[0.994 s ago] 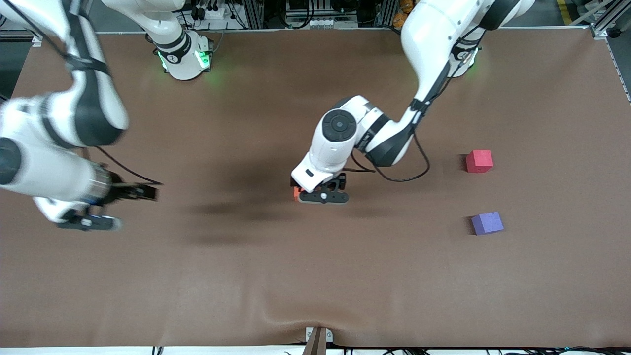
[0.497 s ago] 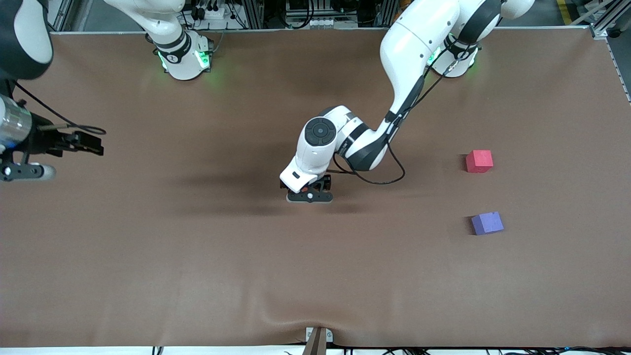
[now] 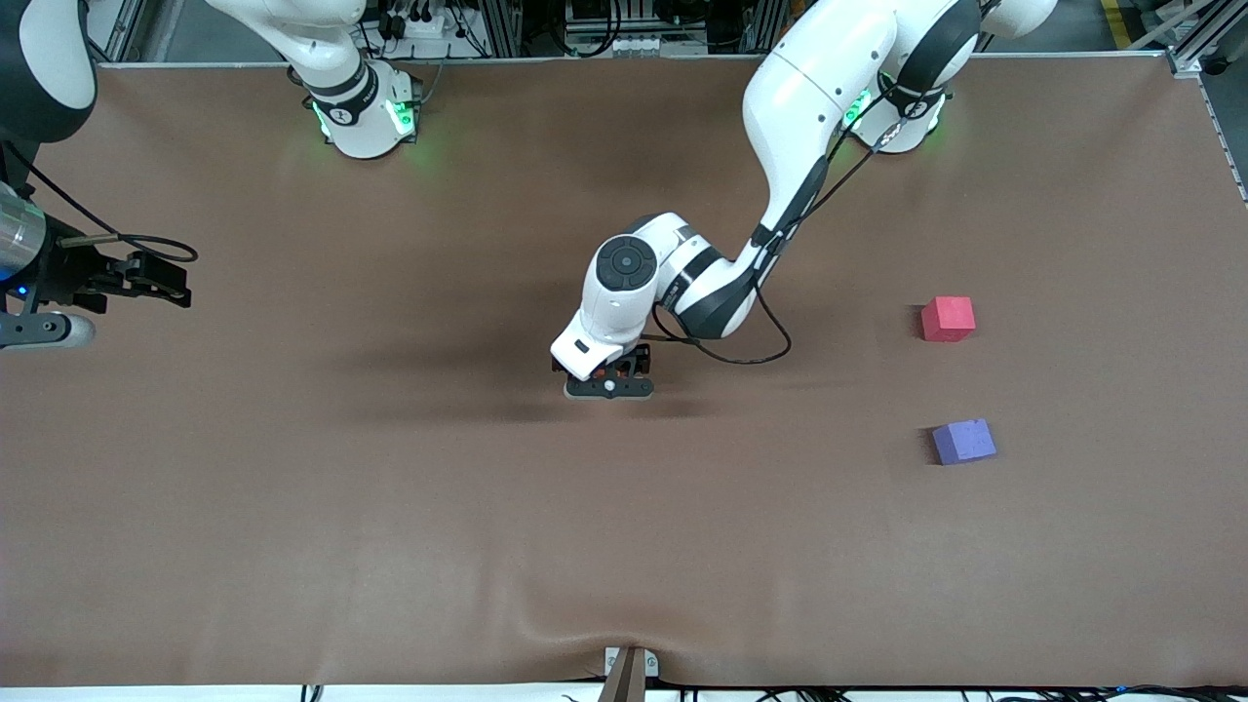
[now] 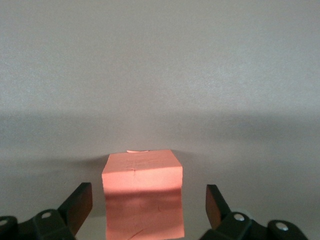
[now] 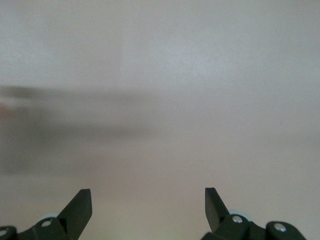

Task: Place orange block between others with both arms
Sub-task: 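Carry the orange cube with the left gripper toward the pink cube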

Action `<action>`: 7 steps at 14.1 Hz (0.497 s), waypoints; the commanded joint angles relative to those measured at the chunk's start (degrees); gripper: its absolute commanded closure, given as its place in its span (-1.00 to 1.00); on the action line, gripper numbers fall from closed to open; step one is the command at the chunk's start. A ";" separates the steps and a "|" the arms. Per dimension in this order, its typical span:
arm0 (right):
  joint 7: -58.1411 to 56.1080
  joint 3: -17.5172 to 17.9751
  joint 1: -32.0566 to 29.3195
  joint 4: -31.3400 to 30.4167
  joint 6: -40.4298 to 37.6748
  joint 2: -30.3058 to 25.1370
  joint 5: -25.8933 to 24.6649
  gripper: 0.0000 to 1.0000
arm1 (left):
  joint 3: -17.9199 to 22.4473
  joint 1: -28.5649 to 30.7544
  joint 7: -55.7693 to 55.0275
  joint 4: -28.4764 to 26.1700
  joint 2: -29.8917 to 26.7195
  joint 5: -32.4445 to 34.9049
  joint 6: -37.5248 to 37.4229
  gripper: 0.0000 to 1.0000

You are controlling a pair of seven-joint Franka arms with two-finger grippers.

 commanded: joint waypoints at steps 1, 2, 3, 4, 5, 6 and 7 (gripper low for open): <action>-0.59 -0.52 -0.28 -1.60 -1.96 -4.68 -0.04 -1.00 | 0.69 -1.04 -1.67 1.75 1.43 1.23 -1.06 -1.00; -0.59 -3.31 2.16 -1.51 -3.19 -5.30 -0.04 -1.00 | 0.69 -1.39 -1.67 1.84 1.52 1.23 -0.97 -1.00; -0.07 -6.73 5.32 -1.51 -4.07 -5.75 0.14 -1.00 | 0.69 -1.30 -1.58 1.75 1.52 1.23 -0.97 -1.00; 0.20 -8.25 6.57 -1.60 -4.43 -6.45 0.49 -1.00 | 0.69 -1.30 -1.50 1.75 1.70 1.23 -0.97 -1.00; 0.20 -8.61 6.67 -1.60 -4.52 -6.80 1.53 -1.00 | 0.69 -1.30 -1.32 1.92 2.22 1.23 -0.89 -0.93; 0.29 -9.05 6.67 -1.60 -4.52 -6.89 2.24 -1.00 | 0.69 -1.30 -1.32 2.01 2.49 1.23 -0.54 -0.73; 0.46 -9.23 6.76 -1.60 -4.35 -7.07 2.25 -1.00 | 0.69 -1.30 -1.23 2.01 2.49 1.23 -0.53 -0.52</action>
